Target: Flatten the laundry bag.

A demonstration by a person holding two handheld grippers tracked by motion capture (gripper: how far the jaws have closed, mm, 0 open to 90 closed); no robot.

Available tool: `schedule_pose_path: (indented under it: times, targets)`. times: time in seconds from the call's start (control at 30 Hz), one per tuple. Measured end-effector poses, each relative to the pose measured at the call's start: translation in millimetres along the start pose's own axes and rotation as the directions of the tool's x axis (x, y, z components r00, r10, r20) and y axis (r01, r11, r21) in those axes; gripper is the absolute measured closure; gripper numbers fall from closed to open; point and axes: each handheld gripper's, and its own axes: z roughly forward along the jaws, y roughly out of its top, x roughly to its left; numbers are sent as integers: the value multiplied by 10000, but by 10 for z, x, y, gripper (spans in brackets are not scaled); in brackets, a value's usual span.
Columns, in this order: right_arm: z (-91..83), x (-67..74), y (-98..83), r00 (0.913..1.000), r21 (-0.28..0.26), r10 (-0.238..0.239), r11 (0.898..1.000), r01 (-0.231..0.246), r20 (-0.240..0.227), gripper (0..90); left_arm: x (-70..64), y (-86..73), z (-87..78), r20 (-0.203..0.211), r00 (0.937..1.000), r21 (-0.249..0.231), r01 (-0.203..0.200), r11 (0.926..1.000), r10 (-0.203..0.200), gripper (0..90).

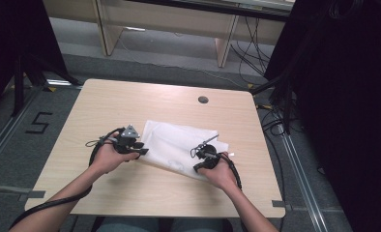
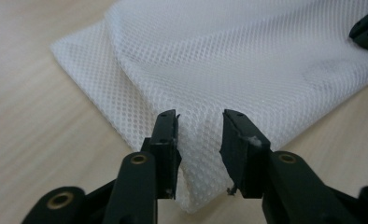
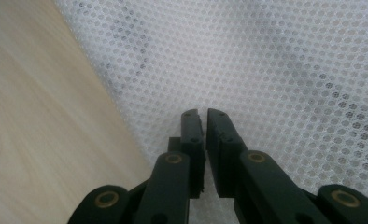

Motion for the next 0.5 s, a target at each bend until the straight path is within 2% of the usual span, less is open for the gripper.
schedule_pose_path:
  times: [0.03,0.07,0.1,0.13,0.17,0.2,0.23,0.3,0.33,0.37,0.4,0.43,0.47,0.5]
  targets:
    - [0,0,0,10000,0,0,10000,0,0,858,0,0,0,0,10000,0,0,10000,0,688]
    - [-15,15,-24,9999,123,151,9998,-151,-20,858,-18,-12,-2,140,9999,416,-91,9991,86,688]
    - [-20,10,-49,9999,137,18,9999,-16,-139,858,-46,-31,5,315,9994,674,-156,9976,135,699]
    - [-55,27,-111,9992,413,53,9991,-36,-404,858,-108,-61,-3,582,9979,1162,-368,9925,302,712]
    - [-63,36,-135,9990,473,73,9989,-52,-438,858,-108,-61,-3,582,9979,1162,-368,9925,302,716]
    - [-80,65,-163,9985,581,151,9982,-121,-524,858,-156,-77,-15,836,9932,1858,-956,9779,813,718]
    - [-87,77,-184,9979,674,-51,9977,94,-638,857,-156,-77,-15,836,9932,1858,-956,9779,813,720]
    - [-98,108,-208,9975,830,-46,9965,105,-710,852,-246,-93,-13,859,9934,1937,-911,9768,756,721]
    - [-130,154,-216,9962,1089,180,9940,-86,-852,840,-259,-88,-19,917,9922,1997,-1014,9746,845,721]
    - [-178,165,-211,9963,960,45,9954,37,-853,819,-288,-73,-45,891,9916,2107,-1103,9713,933,721]
    - [-178,165,-211,9963,960,45,9954,37,-853,819,-288,-73,-45,891,9916,2107,-1103,9713,933,720]
    - [-223,140,-188,9970,707,-76,9974,130,-773,814,-322,-74,-38,832,9949,1765,-717,9817,577,720]
    - [-278,114,-153,9977,404,56,9992,-29,-670,807,-293,-44,-81,887,9908,2125,-1195,9698,1026,719]
    - [-333,68,-109,9986,46,142,9999,-139,-505,793,-316,-26,-105,703,9933,1961,-1035,9751,913,719]
